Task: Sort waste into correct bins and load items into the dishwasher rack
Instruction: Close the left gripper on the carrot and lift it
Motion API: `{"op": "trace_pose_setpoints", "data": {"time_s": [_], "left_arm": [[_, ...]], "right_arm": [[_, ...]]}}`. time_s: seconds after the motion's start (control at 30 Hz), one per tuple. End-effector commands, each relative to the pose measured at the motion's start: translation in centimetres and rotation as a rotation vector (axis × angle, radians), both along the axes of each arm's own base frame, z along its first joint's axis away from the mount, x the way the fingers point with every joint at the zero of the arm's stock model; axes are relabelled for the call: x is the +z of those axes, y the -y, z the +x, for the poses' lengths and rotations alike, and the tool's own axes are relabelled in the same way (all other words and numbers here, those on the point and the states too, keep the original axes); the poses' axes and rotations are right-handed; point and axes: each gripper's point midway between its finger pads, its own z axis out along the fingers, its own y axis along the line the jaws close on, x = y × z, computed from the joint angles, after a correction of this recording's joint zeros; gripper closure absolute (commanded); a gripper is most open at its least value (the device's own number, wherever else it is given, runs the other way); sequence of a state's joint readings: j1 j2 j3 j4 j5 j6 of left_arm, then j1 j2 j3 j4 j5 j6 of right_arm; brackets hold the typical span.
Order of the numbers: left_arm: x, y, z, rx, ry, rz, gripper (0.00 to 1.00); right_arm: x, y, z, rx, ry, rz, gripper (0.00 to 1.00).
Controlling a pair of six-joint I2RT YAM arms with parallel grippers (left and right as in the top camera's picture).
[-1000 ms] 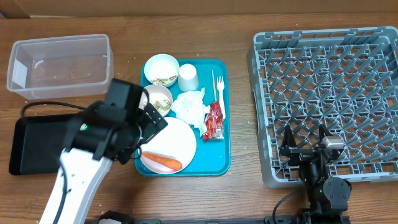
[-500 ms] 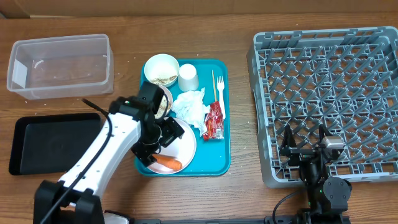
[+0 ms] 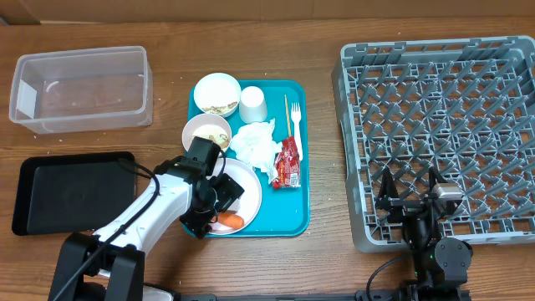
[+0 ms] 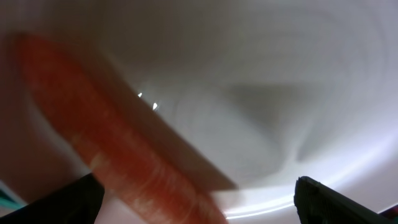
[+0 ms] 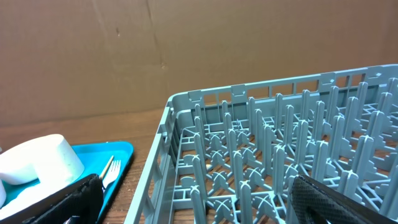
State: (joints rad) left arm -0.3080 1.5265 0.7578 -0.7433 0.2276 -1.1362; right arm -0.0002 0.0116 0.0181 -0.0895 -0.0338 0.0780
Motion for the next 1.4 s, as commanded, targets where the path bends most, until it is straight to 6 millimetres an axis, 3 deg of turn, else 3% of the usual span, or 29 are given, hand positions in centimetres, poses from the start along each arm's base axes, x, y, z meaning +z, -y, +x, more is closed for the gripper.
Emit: {"op": "trace_pose_setpoints", "data": {"time_s": [0.0,0.1,0.2,0.43,1.03,1.2,1.27,1.37], "left_arm": [[-0.7,-0.4,-0.3,0.026,-0.003,0.027,0.0],[-0.7,-0.5,0.2,0.027,0.019,0.034,0.0],[-0.8,-0.8,0.4,0.029,0.027,0.055,0.06],[-0.9,-1.4,0.6,0.047,0.036,0.09,0.44],[-0.9,-1.9,0.7,0.048,0.045,0.118,0.62],[-0.9,-1.8,0.7,0.047,0.043,0.113,0.8],[-0.9,-1.8,0.7,0.048,0.042,0.112,0.96],[-0.8,-1.8,0.8,0.048,0.041,0.108,0.96]], "right_arm": [[-0.1,0.3,0.0,-0.014,0.005,0.003,0.0],[-0.1,0.3,0.0,-0.014,0.005,0.003,0.0],[-0.1,0.3,0.0,-0.014,0.005,0.003,0.0],[-0.1,0.3,0.0,-0.014,0.005,0.003,0.0],[-0.1,0.3,0.0,-0.014,0.005,0.003,0.0],[-0.1,0.3,0.0,-0.014,0.005,0.003,0.0],[-0.1,0.3,0.0,-0.014,0.005,0.003,0.0],[-0.1,0.3,0.0,-0.014,0.005,0.003,0.0]]}}
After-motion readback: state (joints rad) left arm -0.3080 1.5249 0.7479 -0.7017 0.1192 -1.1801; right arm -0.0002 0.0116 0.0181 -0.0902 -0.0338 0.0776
